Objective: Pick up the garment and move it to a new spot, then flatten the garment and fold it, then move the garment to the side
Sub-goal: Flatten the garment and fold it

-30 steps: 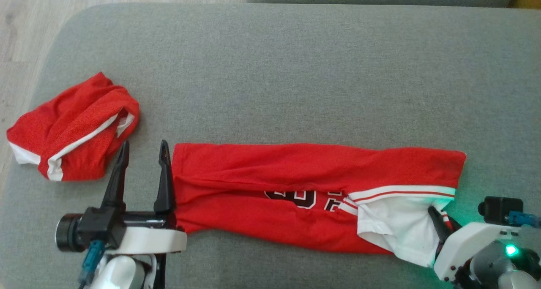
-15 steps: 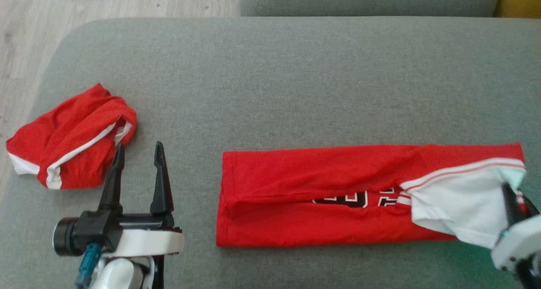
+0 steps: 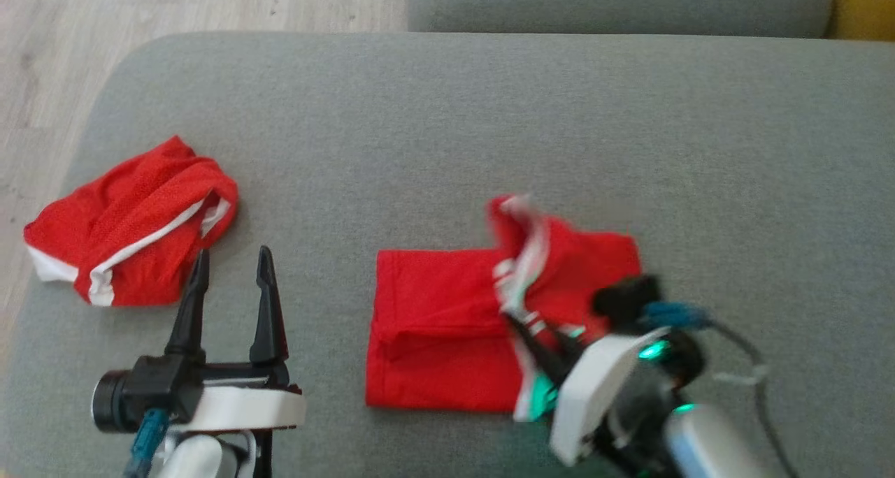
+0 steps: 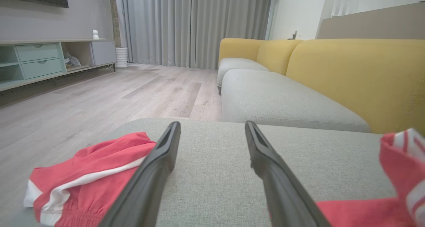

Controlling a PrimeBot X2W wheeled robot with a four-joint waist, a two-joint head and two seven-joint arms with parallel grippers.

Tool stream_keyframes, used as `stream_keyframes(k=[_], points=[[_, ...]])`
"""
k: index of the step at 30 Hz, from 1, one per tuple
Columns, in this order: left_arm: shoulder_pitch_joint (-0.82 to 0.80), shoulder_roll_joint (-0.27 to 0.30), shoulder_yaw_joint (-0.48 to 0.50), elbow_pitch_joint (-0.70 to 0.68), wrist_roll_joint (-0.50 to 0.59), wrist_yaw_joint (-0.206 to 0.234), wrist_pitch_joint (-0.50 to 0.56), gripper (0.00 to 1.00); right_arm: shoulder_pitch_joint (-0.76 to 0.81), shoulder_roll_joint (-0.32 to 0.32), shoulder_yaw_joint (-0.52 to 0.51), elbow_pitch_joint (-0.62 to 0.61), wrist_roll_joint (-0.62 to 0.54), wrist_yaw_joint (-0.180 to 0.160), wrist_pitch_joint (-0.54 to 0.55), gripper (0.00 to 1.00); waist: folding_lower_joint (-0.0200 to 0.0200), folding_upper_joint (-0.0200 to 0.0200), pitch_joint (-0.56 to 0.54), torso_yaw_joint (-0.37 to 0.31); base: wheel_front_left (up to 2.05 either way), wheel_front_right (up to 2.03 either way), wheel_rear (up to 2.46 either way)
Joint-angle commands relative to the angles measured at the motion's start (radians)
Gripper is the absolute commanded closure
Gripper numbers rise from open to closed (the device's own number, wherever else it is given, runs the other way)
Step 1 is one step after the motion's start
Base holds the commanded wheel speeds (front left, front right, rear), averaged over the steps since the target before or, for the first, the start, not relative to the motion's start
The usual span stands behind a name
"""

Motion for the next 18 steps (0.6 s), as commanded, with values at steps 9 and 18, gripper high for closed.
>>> stream_keyframes(k=[9,18], points=[[-0.062,-0.015,0.024,-0.003,-0.014,-0.016,-0.009,0.0,-0.142,0.02,0.212,0.196,0.236,0.004,-0.214,1.0,0.0,0.0,0.034,0.042,0.0,0.0,0.0],[-0.078,-0.025,0.032,0.009,-0.003,-0.028,-0.009,0.0,-0.293,0.02,0.342,0.313,0.368,0.004,-0.408,0.0,0.0,0.0,0.059,0.036,0.0,0.0,0.0]])
